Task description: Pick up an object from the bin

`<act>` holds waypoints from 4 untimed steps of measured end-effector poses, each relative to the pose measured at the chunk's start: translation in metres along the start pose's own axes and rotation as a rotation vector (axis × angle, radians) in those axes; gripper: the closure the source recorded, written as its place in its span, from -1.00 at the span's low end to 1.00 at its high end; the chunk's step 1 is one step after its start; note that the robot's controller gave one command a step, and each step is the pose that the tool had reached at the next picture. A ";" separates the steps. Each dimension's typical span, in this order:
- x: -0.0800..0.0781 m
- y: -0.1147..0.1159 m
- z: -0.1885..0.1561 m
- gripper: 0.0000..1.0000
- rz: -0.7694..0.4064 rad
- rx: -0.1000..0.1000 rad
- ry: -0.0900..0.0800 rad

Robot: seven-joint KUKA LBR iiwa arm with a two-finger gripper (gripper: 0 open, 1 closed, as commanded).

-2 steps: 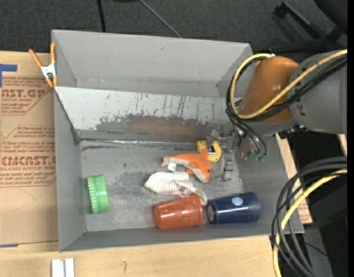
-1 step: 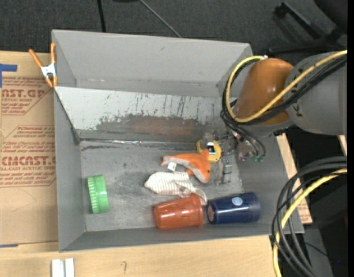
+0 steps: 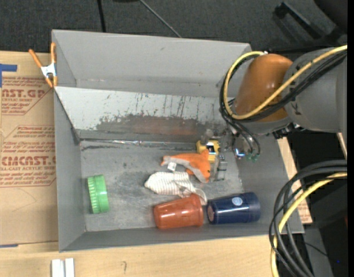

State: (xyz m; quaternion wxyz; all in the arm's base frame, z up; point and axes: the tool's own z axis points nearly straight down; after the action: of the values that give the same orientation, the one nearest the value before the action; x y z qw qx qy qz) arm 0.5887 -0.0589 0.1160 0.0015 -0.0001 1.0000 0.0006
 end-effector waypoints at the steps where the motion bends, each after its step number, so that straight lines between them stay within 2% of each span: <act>1: 0.000 0.004 0.032 -1.00 -0.126 0.002 -0.003; 2: 0.003 0.011 0.045 1.00 -0.063 0.000 -0.004; 4: 0.005 0.011 0.041 1.00 -0.064 0.000 0.003</act>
Offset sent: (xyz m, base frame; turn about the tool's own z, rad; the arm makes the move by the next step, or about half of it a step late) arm -0.0049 0.0098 -0.0460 -0.0627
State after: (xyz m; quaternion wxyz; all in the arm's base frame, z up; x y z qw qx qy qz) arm 0.5840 -0.0476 0.0753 0.0002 -0.0320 0.9995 0.0007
